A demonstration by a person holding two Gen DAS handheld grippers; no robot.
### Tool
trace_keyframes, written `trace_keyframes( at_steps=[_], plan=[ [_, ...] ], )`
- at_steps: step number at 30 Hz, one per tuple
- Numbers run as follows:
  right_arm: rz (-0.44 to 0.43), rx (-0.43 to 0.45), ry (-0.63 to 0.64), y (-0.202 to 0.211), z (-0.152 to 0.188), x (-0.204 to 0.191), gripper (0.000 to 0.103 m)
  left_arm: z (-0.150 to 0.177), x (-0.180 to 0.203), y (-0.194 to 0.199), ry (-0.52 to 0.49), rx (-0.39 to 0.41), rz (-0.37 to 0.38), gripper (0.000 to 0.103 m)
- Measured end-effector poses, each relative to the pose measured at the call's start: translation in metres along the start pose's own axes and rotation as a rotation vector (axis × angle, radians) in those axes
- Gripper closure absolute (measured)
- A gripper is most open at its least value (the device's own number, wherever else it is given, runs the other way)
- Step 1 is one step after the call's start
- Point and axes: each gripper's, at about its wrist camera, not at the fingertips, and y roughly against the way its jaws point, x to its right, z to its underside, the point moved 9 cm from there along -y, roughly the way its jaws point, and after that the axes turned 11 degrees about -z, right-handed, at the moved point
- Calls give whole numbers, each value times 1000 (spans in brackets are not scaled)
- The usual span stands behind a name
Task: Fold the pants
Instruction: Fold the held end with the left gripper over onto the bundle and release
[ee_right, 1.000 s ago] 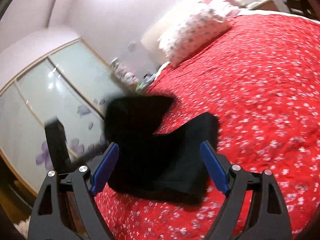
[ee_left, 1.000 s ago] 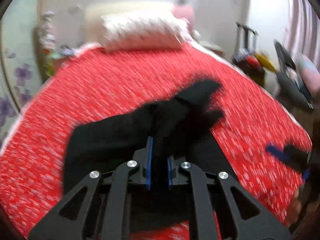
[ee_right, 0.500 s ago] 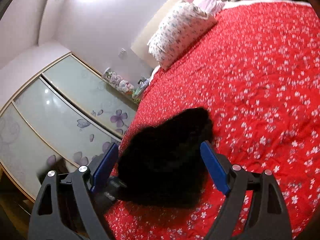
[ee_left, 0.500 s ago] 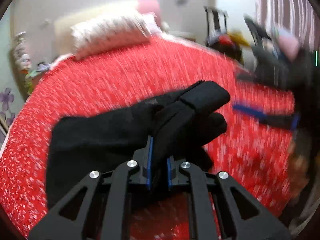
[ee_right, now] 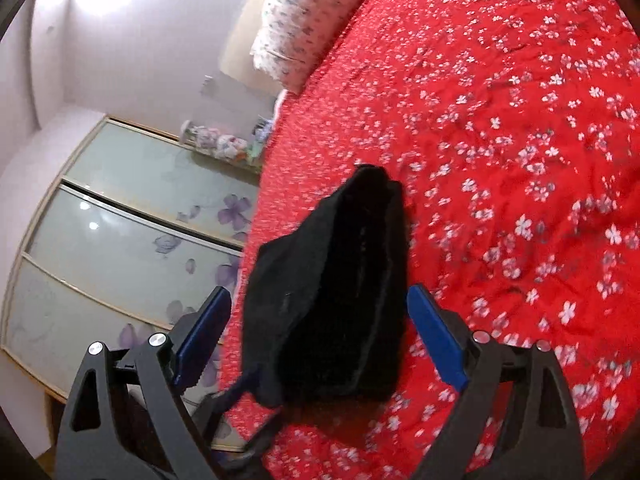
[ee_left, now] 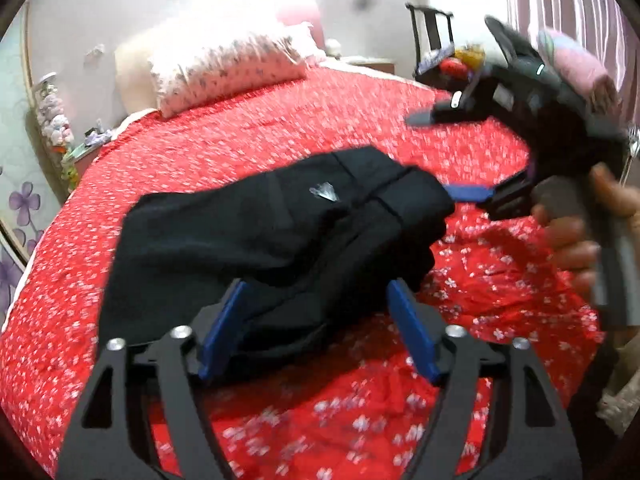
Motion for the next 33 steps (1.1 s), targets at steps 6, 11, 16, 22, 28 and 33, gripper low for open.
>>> trace_keyframes(
  at_steps=[6,11,16,22,28,33],
  plan=[
    [56,-43,16,-32,-3,9,11,-10,-72,-14,117,-34,-195,10],
    [107,-115,43,-55,7,17,25,-1,-96,-31,124,-94,-296,10],
    [217,-117,246,-57,14,6,66,18,-98,-41,163,-149,-304,10],
    [206,40,527,-49,-5,-44,88,23,-107,-49,247,-126,-275,9],
    [332,-22,443,-57,-11,0,91,26,-101,-55,201,-118,-275,5],
    [399,6,469,-37,-13,-15,80,24,-108,-49,223,-121,-247,5]
  ],
)
